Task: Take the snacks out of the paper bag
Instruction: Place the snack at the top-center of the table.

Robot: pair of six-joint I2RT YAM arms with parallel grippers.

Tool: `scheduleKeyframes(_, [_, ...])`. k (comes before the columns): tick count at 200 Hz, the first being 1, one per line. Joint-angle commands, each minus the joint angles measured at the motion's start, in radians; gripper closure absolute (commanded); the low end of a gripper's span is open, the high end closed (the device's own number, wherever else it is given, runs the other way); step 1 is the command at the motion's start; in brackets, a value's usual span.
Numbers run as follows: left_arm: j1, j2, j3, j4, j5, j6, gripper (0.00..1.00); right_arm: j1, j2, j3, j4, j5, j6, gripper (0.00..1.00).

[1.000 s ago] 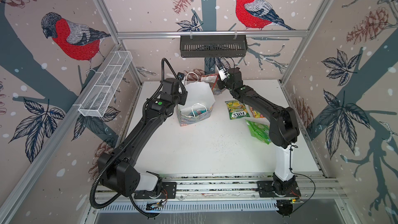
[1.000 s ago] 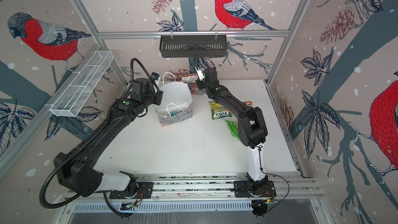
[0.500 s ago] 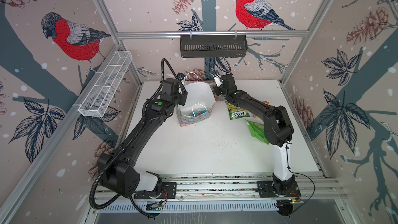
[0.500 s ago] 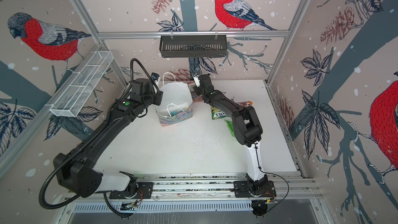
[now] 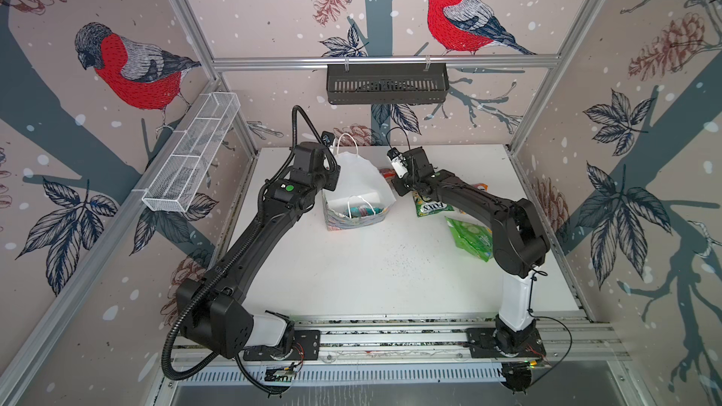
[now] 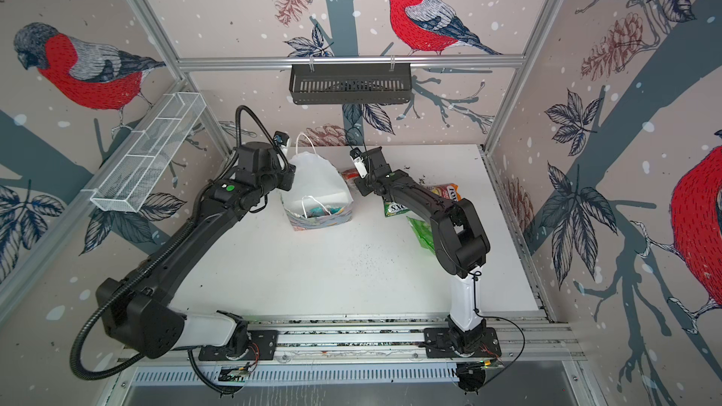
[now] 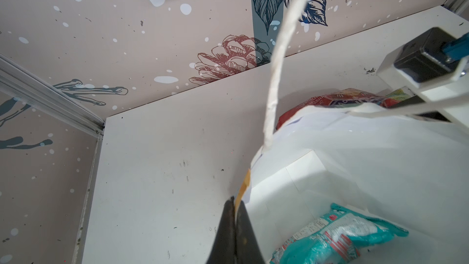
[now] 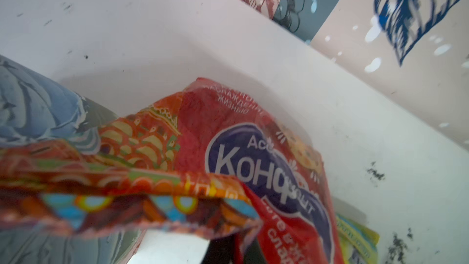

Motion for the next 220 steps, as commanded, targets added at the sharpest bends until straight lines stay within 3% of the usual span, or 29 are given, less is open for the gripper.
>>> scheduleKeyframes(1, [0.003,-0.003,0.001,0.024,0.012,0.011,1.0,-0.003,0.009,0.01,-0.149,-0.084,0.029,0.86])
scheduleKeyframes(29, [0.004,-0.002,0.003,0.027,0.016,0.011,1.0,-0.021,0.035,0.033,-0.196,-0.155,0.03,0.86])
scheduleKeyframes(64, [0.003,-0.003,0.002,0.025,0.015,0.01,1.0,-0.03,0.071,0.066,-0.209,-0.215,0.031,0.75])
scheduleKeyframes(102, [0.003,-0.002,0.003,0.026,0.02,0.008,1.0,-0.051,0.06,0.076,-0.201,-0.326,0.033,0.46])
scheduleKeyframes(164, [0.003,0.028,0.034,-0.015,0.005,-0.004,1.0,-0.167,-0.096,-0.009,-0.029,-0.606,0.15,0.36])
scheduleKeyframes(186, [0.003,0.037,0.059,-0.064,-0.036,-0.017,1.0,-0.196,-0.077,0.006,-0.005,-0.517,0.224,0.36])
scheduleKeyframes(202, [0.002,0.02,0.061,-0.074,-0.031,-0.024,1.0,-0.218,-0.01,0.081,-0.084,-0.396,0.264,0.36])
scheduleKeyframes(220, [0.003,-0.001,0.058,-0.078,-0.032,-0.025,1.0,-0.242,0.077,0.171,-0.173,-0.349,0.287,0.38])
